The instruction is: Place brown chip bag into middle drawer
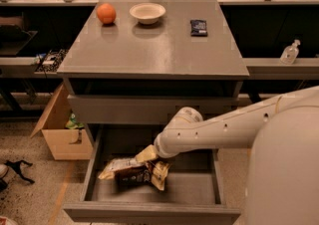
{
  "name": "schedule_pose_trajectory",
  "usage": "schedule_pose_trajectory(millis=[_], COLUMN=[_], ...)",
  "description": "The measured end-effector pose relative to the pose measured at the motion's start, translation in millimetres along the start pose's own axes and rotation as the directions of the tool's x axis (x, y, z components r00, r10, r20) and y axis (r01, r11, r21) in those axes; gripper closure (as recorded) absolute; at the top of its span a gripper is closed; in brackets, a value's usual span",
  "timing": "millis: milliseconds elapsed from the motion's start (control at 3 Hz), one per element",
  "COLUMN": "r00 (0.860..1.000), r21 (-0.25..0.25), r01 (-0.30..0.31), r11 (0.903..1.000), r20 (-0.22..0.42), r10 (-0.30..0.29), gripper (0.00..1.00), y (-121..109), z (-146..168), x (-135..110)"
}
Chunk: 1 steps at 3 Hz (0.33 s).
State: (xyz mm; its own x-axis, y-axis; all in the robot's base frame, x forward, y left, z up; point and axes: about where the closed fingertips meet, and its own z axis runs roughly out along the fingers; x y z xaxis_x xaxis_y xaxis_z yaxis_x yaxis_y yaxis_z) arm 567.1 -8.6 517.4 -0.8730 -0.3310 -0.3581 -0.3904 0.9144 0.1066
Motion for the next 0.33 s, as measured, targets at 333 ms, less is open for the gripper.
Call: schedule_pose_trajectory(millis=[333], r00=[0.989], r21=[0.007], r01=[-0.12], r11=[0.9927], r20=[0.088], r10=[0.119], gripper=[0.0], y=[-47.9], z=[-29.1], x=[17.3])
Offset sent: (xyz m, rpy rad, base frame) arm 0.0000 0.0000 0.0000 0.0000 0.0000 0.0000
